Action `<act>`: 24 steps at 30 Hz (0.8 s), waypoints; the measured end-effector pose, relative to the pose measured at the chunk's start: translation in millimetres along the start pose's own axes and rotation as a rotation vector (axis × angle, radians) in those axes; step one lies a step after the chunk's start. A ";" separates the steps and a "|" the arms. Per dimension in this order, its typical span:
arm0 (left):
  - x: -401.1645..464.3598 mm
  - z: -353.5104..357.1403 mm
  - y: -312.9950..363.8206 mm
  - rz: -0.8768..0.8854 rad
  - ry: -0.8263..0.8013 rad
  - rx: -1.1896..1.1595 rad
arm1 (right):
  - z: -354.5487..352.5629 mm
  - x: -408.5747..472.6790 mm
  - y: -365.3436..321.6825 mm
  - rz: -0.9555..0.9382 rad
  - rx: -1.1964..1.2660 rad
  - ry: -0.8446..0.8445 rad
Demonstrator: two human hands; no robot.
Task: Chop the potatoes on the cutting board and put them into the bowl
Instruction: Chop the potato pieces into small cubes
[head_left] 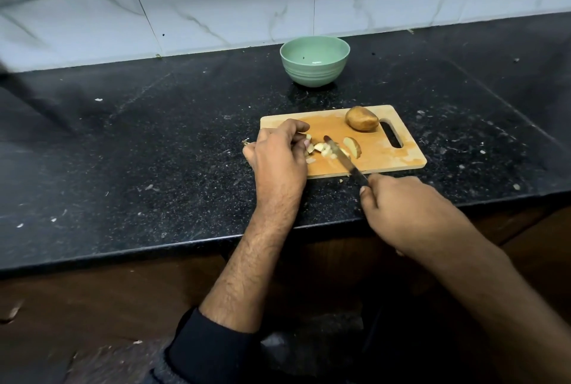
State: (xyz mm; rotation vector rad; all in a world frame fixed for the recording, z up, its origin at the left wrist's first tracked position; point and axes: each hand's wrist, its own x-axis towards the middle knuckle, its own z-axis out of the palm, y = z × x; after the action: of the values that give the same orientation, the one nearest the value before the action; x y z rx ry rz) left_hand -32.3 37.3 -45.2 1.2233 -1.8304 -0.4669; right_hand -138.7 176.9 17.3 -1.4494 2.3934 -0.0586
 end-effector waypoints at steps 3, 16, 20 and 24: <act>0.6 -1.5 1.2 0.009 -0.025 -0.003 | -5.5 1.2 2.9 0.041 0.006 0.038; 0.1 -0.2 3.8 0.080 -0.133 0.077 | -5.2 -4.4 8.2 0.049 -0.010 0.010; -0.9 2.0 3.6 0.067 -0.169 0.161 | -4.7 -3.0 10.4 0.079 -0.079 0.000; 1.1 2.7 5.2 0.063 -0.149 0.184 | -4.3 1.5 5.3 0.037 -0.056 -0.034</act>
State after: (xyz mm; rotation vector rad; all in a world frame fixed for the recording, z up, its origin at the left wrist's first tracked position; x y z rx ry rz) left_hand -37.6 38.3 -42.5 1.2774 -2.0697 -0.3692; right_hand -145.2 177.6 19.8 -1.4186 2.4112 0.0417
